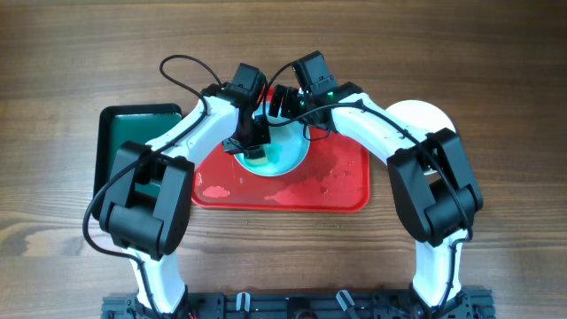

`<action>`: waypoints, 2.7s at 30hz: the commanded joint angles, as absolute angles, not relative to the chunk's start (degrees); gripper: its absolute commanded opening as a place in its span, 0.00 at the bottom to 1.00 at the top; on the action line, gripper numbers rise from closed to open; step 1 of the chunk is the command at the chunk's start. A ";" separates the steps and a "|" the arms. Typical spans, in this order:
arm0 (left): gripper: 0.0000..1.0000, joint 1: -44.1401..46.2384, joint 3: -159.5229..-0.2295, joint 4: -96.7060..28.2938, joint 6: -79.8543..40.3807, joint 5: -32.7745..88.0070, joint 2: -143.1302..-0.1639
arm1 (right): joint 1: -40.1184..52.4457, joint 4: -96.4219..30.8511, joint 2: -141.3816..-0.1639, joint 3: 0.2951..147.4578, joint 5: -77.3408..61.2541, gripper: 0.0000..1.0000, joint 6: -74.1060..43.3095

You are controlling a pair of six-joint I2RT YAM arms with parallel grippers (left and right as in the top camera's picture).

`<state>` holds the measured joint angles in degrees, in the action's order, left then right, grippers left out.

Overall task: Clean dirty plates on tray and stack at the side
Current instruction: 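Scrub the plate again with the sponge in the left gripper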

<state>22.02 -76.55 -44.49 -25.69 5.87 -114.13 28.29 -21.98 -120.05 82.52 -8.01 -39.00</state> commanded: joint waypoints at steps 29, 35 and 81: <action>0.04 22.22 -75.31 -42.22 -22.87 0.32 -115.57 | 28.12 -21.63 -121.47 82.02 -7.29 1.00 -39.03; 0.06 22.22 -75.31 -41.76 -22.90 0.32 -115.57 | 28.12 -21.63 -121.47 82.02 -7.29 1.00 -39.05; 0.05 22.22 -75.31 -43.27 -22.85 0.30 -115.57 | 28.12 -21.63 -121.47 82.02 -7.29 1.00 -39.07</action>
